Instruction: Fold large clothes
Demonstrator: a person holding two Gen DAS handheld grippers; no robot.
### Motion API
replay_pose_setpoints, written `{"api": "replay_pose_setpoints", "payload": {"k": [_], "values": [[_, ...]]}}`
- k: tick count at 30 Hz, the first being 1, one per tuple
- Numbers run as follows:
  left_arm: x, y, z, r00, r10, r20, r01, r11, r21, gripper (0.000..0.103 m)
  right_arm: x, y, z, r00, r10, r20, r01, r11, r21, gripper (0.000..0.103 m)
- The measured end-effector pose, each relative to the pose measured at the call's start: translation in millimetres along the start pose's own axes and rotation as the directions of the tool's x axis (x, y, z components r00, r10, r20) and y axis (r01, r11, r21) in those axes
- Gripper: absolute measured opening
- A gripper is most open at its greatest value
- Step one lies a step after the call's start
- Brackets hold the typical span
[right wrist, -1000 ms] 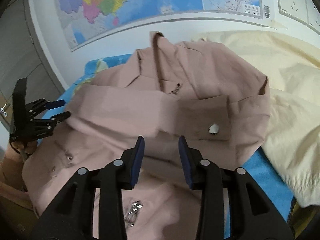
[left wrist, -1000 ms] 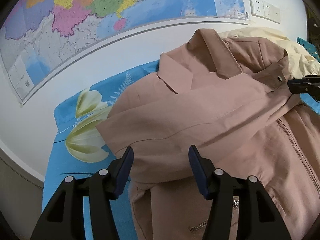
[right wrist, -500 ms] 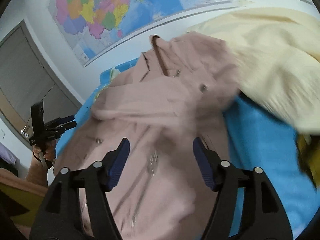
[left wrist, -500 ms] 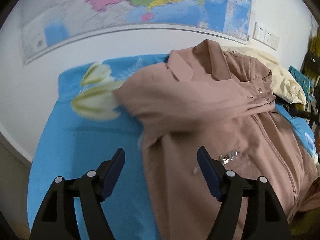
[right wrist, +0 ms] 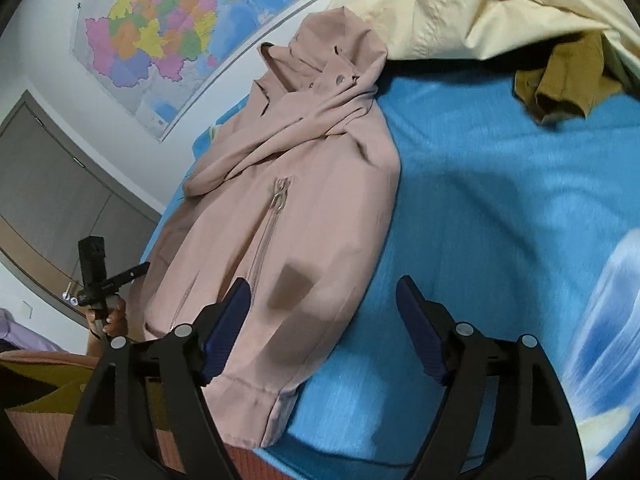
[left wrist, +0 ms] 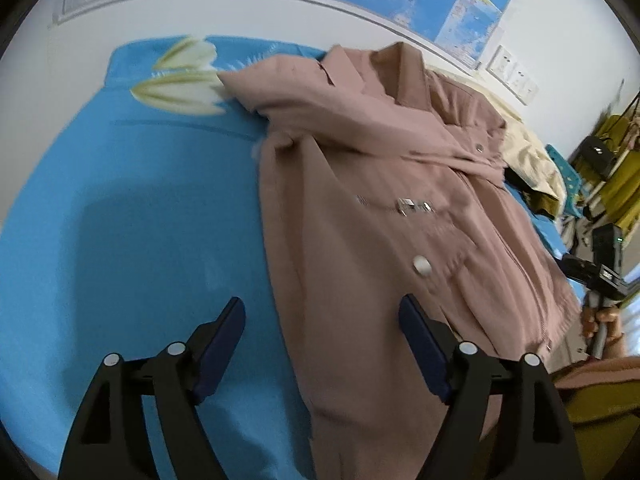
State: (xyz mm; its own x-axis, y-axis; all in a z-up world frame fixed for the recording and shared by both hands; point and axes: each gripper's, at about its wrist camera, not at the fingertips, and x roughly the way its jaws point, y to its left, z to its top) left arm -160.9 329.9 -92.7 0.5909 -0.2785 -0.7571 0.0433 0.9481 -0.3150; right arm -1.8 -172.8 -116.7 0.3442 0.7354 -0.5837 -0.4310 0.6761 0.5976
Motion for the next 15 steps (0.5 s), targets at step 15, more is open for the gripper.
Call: {"api": "replay_pose_setpoints", "payload": {"k": [15], "values": [[2, -37, -25, 0.967, -0.242, -0.074, 0.244, 0.970, 0.017, 0.090, 18, 29, -20, 0.983, 0.160, -0.085, -0.168, 0.982, -0.090, 0.071]]}}
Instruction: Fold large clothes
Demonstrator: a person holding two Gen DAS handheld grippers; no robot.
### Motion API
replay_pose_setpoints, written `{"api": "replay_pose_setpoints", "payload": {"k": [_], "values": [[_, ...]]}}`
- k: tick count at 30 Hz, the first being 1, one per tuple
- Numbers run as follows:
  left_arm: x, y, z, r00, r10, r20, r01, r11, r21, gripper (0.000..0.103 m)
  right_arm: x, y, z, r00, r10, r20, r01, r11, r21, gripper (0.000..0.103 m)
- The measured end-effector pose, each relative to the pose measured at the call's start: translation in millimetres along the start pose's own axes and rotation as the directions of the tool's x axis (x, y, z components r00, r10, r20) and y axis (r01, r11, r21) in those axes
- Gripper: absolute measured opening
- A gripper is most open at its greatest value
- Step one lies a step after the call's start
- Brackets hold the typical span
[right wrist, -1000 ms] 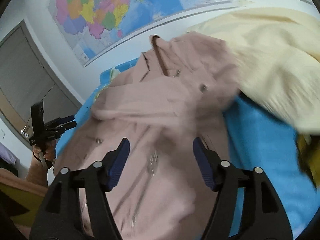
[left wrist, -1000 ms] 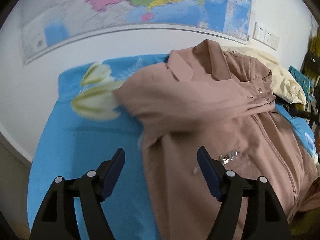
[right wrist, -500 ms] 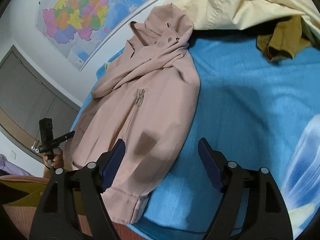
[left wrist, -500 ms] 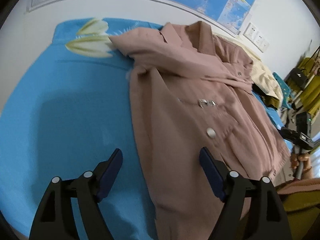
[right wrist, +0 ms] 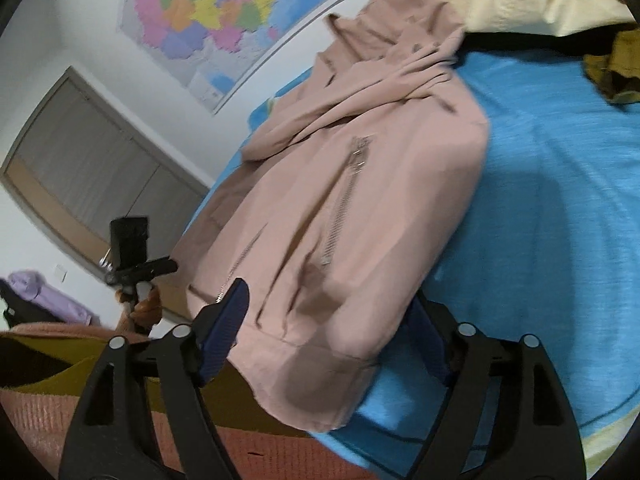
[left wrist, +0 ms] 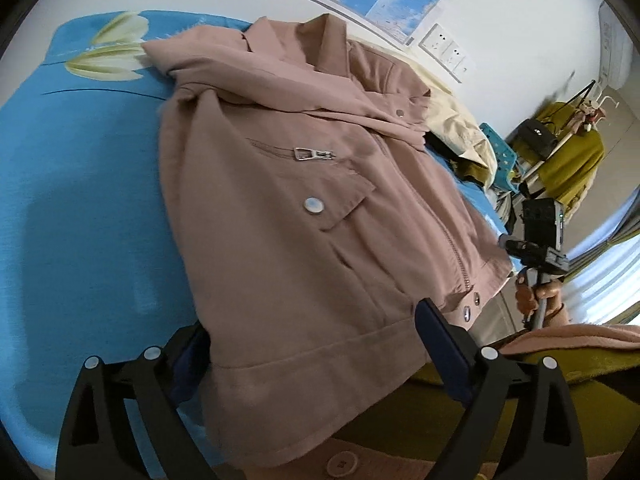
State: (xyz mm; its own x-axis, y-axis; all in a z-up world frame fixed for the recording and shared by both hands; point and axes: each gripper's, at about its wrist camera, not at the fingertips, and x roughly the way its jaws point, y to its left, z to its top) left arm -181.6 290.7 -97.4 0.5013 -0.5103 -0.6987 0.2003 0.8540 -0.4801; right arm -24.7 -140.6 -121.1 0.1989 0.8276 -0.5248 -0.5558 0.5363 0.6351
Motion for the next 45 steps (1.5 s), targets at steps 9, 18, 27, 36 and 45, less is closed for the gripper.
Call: {"api": "replay_pose_setpoints", "payload": {"k": [9, 18, 27, 36, 45], "values": [[16, -20, 9, 0.974, 0.224, 0.021, -0.224, 0.974, 0.010, 0.053, 11, -3, 4, 0.999, 0.016, 0.033, -0.016, 1.000, 0.011, 0.049], [15, -12, 10, 0.964, 0.258, 0.063, -0.252, 0.963, -0.096, 0.014, 15, -15, 1, 0.998, 0.050, 0.030, -0.053, 0.993, 0.102, 0.010], [-53, 0, 15, 0.976, 0.068, 0.206, -0.016, 0.969, -0.247, 0.003, -55, 26, 7, 0.926, 0.289, 0.242, -0.304, 0.952, 0.027, 0.008], [-129, -38, 2, 0.936, -0.027, 0.350, 0.095, 0.979, -0.179, 0.003, -106, 80, -2, 0.905, 0.339, 0.257, -0.327, 0.941, -0.091, 0.008], [-124, -7, 21, 0.940, -0.025, 0.339, 0.125, 0.953, -0.277, 0.003, -107, 82, 18, 0.911, 0.305, 0.278, -0.304, 0.952, -0.046, 0.008]]}}
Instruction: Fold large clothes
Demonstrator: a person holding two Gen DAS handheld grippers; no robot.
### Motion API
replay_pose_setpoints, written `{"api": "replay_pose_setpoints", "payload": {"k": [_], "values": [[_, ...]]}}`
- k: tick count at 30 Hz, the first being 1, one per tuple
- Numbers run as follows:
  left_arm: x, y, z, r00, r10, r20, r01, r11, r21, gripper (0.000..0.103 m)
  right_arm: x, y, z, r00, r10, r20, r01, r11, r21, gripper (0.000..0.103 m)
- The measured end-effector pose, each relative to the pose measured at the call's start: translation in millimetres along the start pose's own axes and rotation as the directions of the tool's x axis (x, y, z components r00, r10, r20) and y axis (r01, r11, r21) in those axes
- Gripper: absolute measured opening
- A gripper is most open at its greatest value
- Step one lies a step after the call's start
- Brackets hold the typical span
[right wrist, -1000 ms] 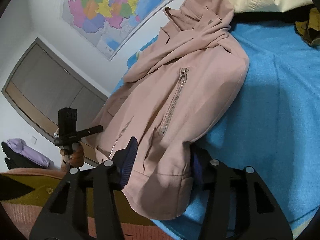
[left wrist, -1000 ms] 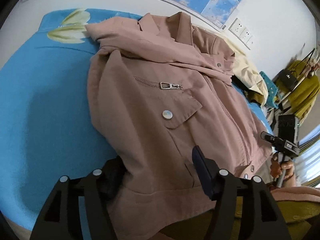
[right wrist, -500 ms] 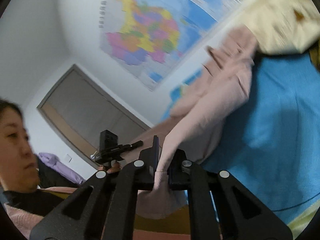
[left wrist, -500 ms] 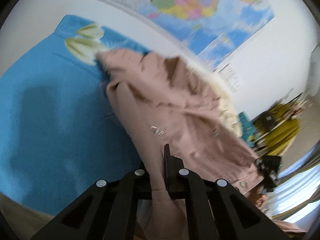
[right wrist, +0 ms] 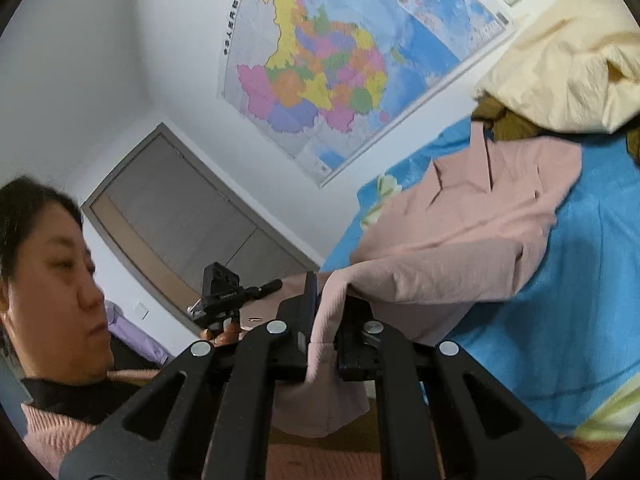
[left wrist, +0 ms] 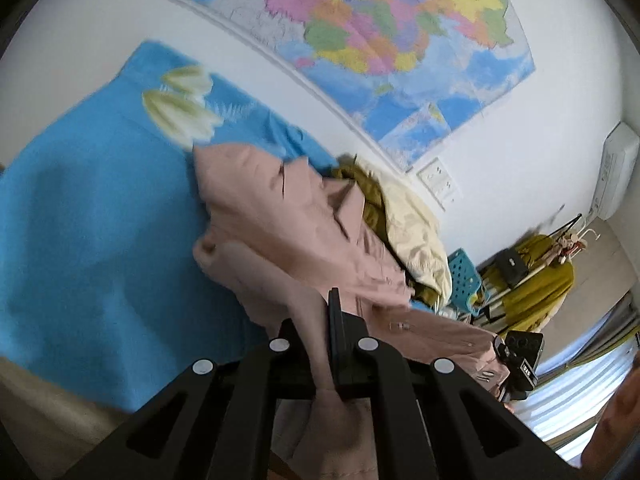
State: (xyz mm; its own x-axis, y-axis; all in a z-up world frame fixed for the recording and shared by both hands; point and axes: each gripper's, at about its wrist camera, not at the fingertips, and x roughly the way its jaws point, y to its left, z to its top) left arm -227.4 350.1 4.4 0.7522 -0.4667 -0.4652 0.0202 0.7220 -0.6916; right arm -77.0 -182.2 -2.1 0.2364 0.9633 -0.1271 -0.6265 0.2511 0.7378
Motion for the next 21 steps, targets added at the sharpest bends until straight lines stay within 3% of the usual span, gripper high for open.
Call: {"api": "replay_pose_setpoints", "payload": {"k": [6, 10, 12, 18, 21], "values": [[15, -16, 52, 0.999, 0.031, 0.008, -0.032, 0.997, 0.076, 0.003, 19, -12, 64, 0.998, -0.017, 0.062, 0.014, 0.999, 0.047, 0.008], [43, -27, 104, 0.995, 0.102, -0.016, -0.100, 0.990, 0.104, 0.003, 39, -34, 113, 0.998, -0.032, 0.060, 0.025, 0.995, 0.101, 0.009], [66, -30, 135, 0.988, 0.146, -0.040, -0.141, 0.984, 0.112, 0.004, 51, -52, 143, 0.995, -0.078, 0.054, 0.070, 0.987, 0.147, 0.010], [151, -12, 185, 0.947, 0.294, -0.131, -0.280, 0.953, 0.113, 0.004, 87, -119, 184, 0.970, -0.243, 0.006, 0.233, 0.937, 0.258, 0.012], [200, 19, 196, 0.906, 0.365, -0.213, -0.357, 0.931, 0.076, 0.004, 108, -162, 187, 0.945, -0.323, -0.061, 0.325, 0.891, 0.318, 0.012]]}}
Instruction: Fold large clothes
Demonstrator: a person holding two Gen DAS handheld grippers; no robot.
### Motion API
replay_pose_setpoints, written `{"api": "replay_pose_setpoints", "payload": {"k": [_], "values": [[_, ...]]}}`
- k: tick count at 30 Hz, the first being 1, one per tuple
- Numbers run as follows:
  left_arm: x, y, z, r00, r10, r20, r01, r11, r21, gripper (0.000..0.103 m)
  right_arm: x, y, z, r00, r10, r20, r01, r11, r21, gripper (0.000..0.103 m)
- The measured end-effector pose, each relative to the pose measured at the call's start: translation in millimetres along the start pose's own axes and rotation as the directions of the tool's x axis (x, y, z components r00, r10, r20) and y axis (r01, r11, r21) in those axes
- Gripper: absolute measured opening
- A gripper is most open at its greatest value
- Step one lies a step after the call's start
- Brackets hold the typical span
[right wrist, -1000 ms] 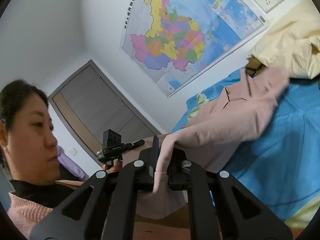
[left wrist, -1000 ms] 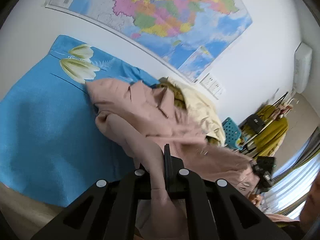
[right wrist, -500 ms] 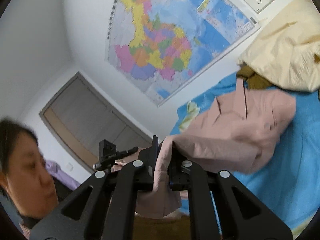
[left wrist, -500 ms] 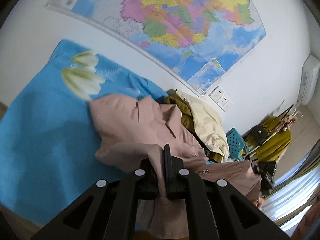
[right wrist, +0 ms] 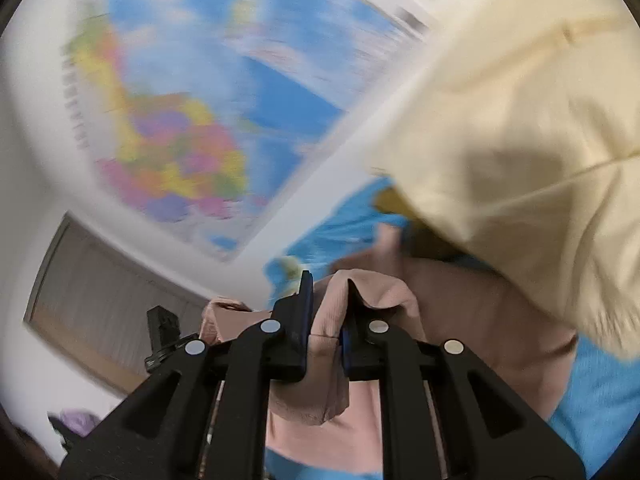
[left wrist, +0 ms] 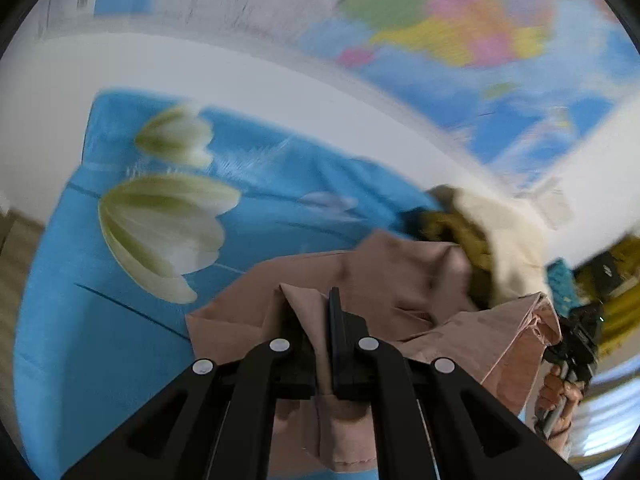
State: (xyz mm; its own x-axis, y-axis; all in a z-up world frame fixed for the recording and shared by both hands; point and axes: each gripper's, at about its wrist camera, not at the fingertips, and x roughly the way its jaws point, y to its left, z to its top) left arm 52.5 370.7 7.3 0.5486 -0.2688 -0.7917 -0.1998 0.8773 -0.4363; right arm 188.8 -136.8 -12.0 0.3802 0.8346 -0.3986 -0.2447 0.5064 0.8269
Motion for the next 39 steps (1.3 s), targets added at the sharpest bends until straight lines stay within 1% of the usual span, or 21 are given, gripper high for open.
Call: {"api": "replay_pose_setpoints", "payload": {"k": [5, 7, 8, 10, 11, 12, 15, 17, 18, 20, 23, 25, 26, 27, 29, 30, 32, 35, 37, 38, 39], "values": [[58, 22, 13, 0.992, 0.081, -0.099, -0.087, 0.995, -0.051, 0.007, 38, -36, 9, 0.989, -0.142, -0.041, 0.143, 0.989, 0.027, 0.018], [66, 27, 12, 0.990, 0.078, -0.115, -0.085, 0.995, -0.051, 0.009, 39, -35, 7, 0.982, -0.186, -0.044, 0.186, 0.983, -0.005, 0.026], [63, 27, 10, 0.992, 0.066, -0.109, -0.071, 0.997, -0.040, 0.013, 36, -26, 4, 0.978, -0.209, -0.025, 0.207, 0.976, -0.067, 0.037], [46, 23, 3, 0.997, 0.050, -0.061, -0.049, 0.999, 0.021, 0.034, 24, -7, -5, 0.970, -0.240, 0.025, 0.241, 0.956, -0.169, 0.054], [30, 18, -3, 0.998, 0.058, 0.014, -0.059, 0.996, 0.070, 0.054, 16, 3, -10, 0.965, -0.254, 0.059, 0.260, 0.940, -0.219, 0.062], [13, 12, -11, 0.993, 0.074, 0.096, -0.086, 0.989, 0.124, 0.069, 5, 20, -22, 0.960, -0.257, 0.110, 0.279, 0.911, -0.304, 0.062], [-16, 0, -33, 0.982, 0.017, 0.186, -0.063, 0.967, 0.245, 0.071, 4, 49, -50, 0.965, -0.238, 0.109, 0.262, 0.849, -0.460, 0.070], [-23, -16, -50, 0.977, 0.007, 0.212, -0.083, 0.931, 0.355, 0.071, 25, 63, -67, 0.966, -0.255, 0.049, 0.238, 0.796, -0.556, 0.071], [-17, -29, -59, 0.979, 0.028, 0.200, -0.112, 0.898, 0.425, 0.071, 43, 69, -77, 0.954, -0.300, 0.023, 0.251, 0.752, -0.610, 0.072], [-2, -44, -71, 0.985, 0.045, 0.169, -0.125, 0.855, 0.503, 0.071, 81, 73, -91, 0.928, -0.373, -0.010, 0.265, 0.678, -0.686, 0.076], [29, -61, -79, 0.983, 0.105, 0.148, -0.172, 0.801, 0.573, 0.071, 123, 66, -96, 0.888, -0.456, -0.057, 0.279, 0.633, -0.722, 0.077], [52, -65, -74, 0.977, 0.172, 0.127, -0.214, 0.787, 0.579, 0.069, 147, 57, -98, 0.848, -0.527, -0.052, 0.317, 0.584, -0.747, 0.074], [63, -67, -71, 0.969, 0.211, 0.131, -0.247, 0.773, 0.584, 0.062, 152, 53, -97, 0.837, -0.545, -0.048, 0.329, 0.572, -0.752, 0.060], [72, -65, -69, 0.964, 0.233, 0.131, -0.265, 0.766, 0.586, 0.052, 156, 49, -94, 0.824, -0.565, -0.041, 0.349, 0.563, -0.749, 0.035], [87, -62, -58, 0.958, 0.267, 0.105, -0.278, 0.769, 0.575, 0.034, 157, 44, -86, 0.828, -0.558, -0.049, 0.348, 0.581, -0.736, 0.013], [91, -59, -52, 0.957, 0.276, 0.092, -0.279, 0.784, 0.554, 0.022, 155, 43, -80, 0.846, -0.530, -0.060, 0.334, 0.613, -0.716, 0.007], [95, -54, -36, 0.961, 0.268, 0.065, -0.264, 0.827, 0.497, 0.018, 146, 46, -68, 0.878, -0.474, -0.060, 0.312, 0.665, -0.679, 0.005], [85, -48, -14, 0.962, 0.256, 0.092, -0.271, 0.872, 0.409, 0.015, 126, 60, -51, 0.920, -0.393, 0.011, 0.307, 0.700, -0.644, 0.004], [77, -45, -2, 0.958, 0.257, 0.127, -0.285, 0.891, 0.353, 0.019, 121, 71, -39, 0.930, -0.362, 0.066, 0.321, 0.710, -0.627, 0.003], [73, -43, 3, 0.954, 0.266, 0.141, -0.298, 0.899, 0.319, 0.029, 125, 71, -30, 0.932, -0.355, 0.071, 0.323, 0.725, -0.608, 0.003], [71, -37, 8, 0.946, 0.284, 0.158, -0.319, 0.905, 0.281, 0.032, 131, 70, -25, 0.928, -0.371, 0.043, 0.321, 0.732, -0.601, 0.004]]}}
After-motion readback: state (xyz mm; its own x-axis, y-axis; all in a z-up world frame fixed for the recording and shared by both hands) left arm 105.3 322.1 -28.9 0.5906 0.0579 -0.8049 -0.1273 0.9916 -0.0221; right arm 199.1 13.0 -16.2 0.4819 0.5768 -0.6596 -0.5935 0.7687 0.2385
